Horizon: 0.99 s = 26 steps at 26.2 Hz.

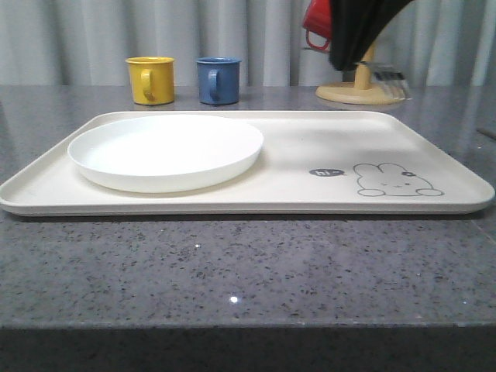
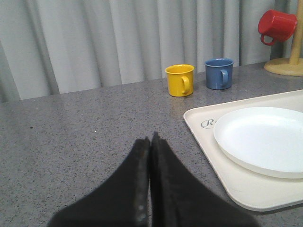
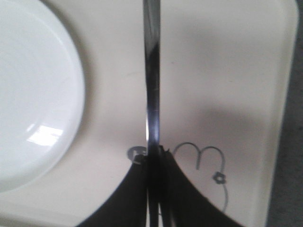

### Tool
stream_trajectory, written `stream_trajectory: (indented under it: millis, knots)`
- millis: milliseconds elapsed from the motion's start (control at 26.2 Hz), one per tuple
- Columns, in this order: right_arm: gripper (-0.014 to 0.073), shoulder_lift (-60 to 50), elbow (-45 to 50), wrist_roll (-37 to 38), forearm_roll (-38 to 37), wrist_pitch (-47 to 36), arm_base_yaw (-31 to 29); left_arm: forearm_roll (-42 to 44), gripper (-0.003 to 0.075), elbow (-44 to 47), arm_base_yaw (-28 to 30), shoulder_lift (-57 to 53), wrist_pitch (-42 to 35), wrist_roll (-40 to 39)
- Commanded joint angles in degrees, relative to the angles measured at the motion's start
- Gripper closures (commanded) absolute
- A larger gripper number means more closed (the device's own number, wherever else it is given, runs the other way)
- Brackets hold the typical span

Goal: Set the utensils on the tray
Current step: 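Lower the fork onto the tray beside the plate and release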

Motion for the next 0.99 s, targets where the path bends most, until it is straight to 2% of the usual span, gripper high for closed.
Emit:
stream_trajectory:
  millis: [0, 305, 762, 838, 952]
  knots:
    - [0.062, 1.4, -5.1, 4.1, -1.1, -0.9, 0.9, -0.5, 0.0738, -1.5, 0.0, 0.7, -4.4, -0.6]
    - [0.0619, 9.3, -7.5, 11.1, -1.2, -0.1, 0.7, -0.5, 0.0738, -1.5, 0.0, 0.7, -4.4, -0.6]
    - [0.0618, 12.6, -7.9, 11.9, -1.3, -0.9, 0.7, -0.5, 0.0738, -1.5, 0.0, 0.7, -4.4, -0.6]
    - [0.0586, 12.6, -7.9, 11.9, -1.3, -1.0, 0.7, -0.5, 0.0738, -1.5, 0.0, 0.7, -4.4, -0.6]
    - [0.0473, 12.6, -7.9, 11.9, -1.2, -1.0, 0.7, -0.5, 0.0738, -1.5, 0.0, 0.7, -4.4, -0.6]
